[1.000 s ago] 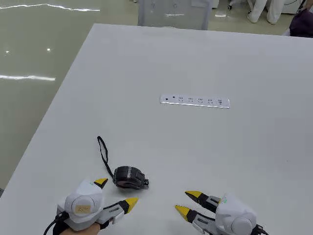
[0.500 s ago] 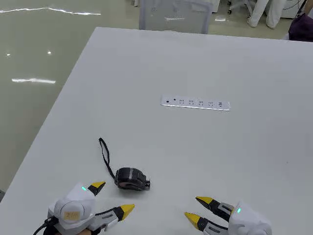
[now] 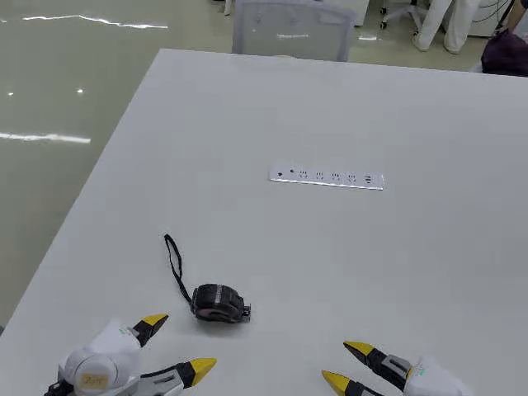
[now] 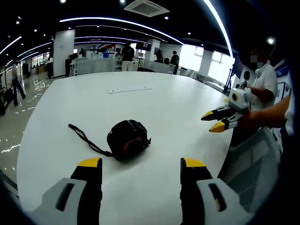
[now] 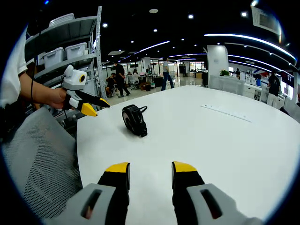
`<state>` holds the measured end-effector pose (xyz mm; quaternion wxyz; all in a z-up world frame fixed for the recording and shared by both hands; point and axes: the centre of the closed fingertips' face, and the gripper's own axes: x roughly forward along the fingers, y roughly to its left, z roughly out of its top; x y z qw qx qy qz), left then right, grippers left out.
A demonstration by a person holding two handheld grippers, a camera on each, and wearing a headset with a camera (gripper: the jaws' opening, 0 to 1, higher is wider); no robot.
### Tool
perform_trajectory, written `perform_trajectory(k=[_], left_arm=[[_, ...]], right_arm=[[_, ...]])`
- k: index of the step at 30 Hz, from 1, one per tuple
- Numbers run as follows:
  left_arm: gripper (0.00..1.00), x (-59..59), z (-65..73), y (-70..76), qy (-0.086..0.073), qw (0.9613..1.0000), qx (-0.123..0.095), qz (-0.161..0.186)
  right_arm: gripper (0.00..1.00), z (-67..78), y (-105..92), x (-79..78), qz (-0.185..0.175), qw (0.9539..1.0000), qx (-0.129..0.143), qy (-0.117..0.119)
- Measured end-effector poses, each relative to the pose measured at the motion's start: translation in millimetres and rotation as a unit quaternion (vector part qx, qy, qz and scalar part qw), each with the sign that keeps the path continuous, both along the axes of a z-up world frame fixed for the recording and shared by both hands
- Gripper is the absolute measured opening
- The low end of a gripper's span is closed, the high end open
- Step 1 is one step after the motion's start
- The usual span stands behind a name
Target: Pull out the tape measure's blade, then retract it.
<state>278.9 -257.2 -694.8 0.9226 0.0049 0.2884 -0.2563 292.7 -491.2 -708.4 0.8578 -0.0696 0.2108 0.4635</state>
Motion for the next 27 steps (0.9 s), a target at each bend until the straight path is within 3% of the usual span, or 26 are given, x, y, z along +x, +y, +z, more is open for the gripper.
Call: perform_trajectory(k=[9,27], left_arm=[[0.65,-10.9,5.1,9.7,-0.018,0.9998,-0.001,0.007],[0.64,-28.2,4.0,27.9,-0.016,0.9995,-0.013,0.023]], right_arm=[[0.35,5.8,-9.4,-8.6,-0.009,0.9999,0.001,-0.006],[0.39,9.5,-19.8,-23.1,-0.027,0.9996,0.009,-0.004]])
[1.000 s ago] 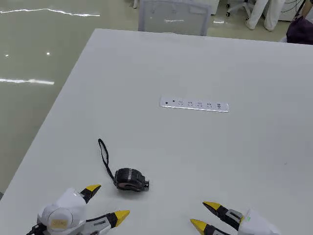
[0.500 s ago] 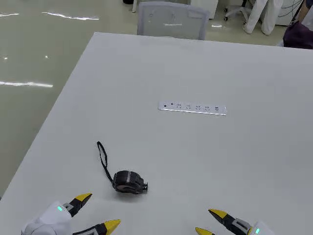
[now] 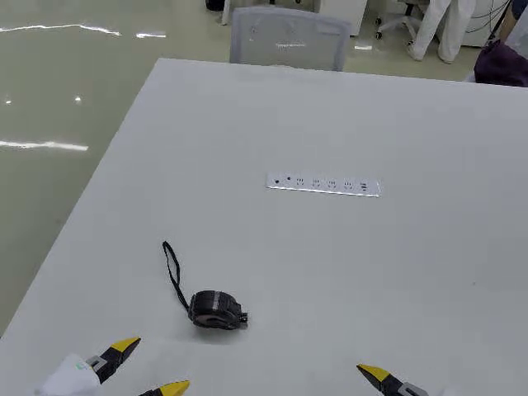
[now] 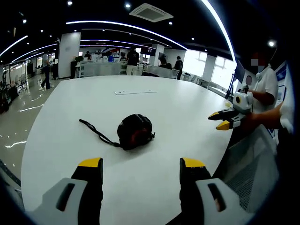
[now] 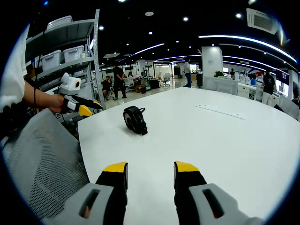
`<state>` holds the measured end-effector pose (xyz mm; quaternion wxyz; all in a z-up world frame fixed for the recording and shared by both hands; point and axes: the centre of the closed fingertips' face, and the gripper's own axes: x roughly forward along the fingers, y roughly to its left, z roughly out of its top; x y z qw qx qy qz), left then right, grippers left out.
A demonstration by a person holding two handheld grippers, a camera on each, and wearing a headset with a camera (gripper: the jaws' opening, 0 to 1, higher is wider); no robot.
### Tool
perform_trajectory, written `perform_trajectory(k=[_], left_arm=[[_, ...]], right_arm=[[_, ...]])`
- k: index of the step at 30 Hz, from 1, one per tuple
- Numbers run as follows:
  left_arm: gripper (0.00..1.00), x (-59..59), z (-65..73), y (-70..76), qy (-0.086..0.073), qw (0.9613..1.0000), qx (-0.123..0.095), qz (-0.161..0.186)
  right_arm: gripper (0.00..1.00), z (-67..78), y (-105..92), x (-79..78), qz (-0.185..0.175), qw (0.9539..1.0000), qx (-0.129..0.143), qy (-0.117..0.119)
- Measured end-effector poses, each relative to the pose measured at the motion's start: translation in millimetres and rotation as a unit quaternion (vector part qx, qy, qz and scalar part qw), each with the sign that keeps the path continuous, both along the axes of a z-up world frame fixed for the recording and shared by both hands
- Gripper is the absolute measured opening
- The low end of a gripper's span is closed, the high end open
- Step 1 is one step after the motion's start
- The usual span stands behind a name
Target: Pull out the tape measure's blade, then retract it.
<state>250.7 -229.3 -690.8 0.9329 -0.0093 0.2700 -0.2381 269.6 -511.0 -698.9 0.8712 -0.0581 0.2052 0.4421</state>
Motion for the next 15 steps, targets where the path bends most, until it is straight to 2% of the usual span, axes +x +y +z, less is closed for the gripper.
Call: perform_trajectory(k=[10,15], left_arm=[[0.64,-7.7,-2.7,6.0,-0.001,0.9999,-0.012,0.006],[0.66,-11.3,-3.1,3.1,0.002,0.9998,-0.016,0.007]], right_arm=[[0.41,-0.7,-3.2,-6.2,-0.012,0.9999,0.004,0.007],[0.45,-1.4,-4.0,-7.7,-0.018,0.9998,0.005,0.008]])
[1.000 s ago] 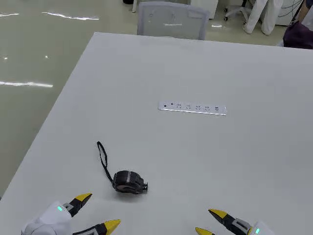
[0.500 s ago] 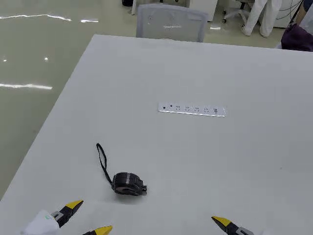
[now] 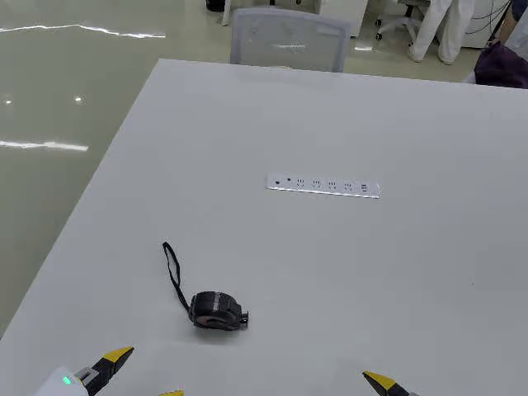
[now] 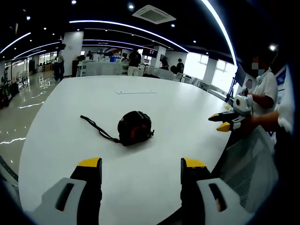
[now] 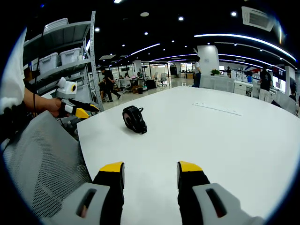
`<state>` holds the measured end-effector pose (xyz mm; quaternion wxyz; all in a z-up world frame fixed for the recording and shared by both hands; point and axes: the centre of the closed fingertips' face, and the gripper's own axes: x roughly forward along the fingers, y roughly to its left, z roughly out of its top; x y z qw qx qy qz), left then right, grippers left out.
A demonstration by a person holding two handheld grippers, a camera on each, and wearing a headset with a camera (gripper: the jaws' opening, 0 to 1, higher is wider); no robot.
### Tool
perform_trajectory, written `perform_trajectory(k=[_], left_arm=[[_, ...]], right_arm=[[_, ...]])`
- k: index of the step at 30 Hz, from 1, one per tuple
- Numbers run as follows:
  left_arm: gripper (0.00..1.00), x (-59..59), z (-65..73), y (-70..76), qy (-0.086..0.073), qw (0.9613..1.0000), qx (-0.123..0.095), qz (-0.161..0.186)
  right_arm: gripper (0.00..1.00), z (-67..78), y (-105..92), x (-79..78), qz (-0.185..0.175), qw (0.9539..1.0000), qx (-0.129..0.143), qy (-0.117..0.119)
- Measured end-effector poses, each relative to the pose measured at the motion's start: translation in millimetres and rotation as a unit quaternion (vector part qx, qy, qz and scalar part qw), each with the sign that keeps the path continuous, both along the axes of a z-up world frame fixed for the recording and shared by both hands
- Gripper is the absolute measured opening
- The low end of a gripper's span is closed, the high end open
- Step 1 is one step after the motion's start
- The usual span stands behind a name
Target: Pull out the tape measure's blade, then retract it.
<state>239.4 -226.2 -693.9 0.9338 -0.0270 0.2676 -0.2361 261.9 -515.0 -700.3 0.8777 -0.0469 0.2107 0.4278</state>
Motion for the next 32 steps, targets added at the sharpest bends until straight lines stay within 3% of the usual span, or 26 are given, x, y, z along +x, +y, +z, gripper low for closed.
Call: perform_trajectory(k=[13,18,32], left_arm=[[0.72,-3.9,-0.1,0.3,-0.002,1.0,0.002,0.004],[0.73,-3.3,-1.7,-0.7,-0.004,1.0,0.004,0.002],[0.74,-3.2,-3.5,1.3,0.0,0.9999,0.0,0.012]], right_arm=[[0.56,-0.3,-4.4,-0.4,-0.01,0.9999,-0.002,0.004],[0.63,-1.7,-7.0,1.6,-0.026,0.9995,0.001,0.017],[0.69,-4.6,-4.6,-1.0,-0.021,0.9994,-0.004,0.025]])
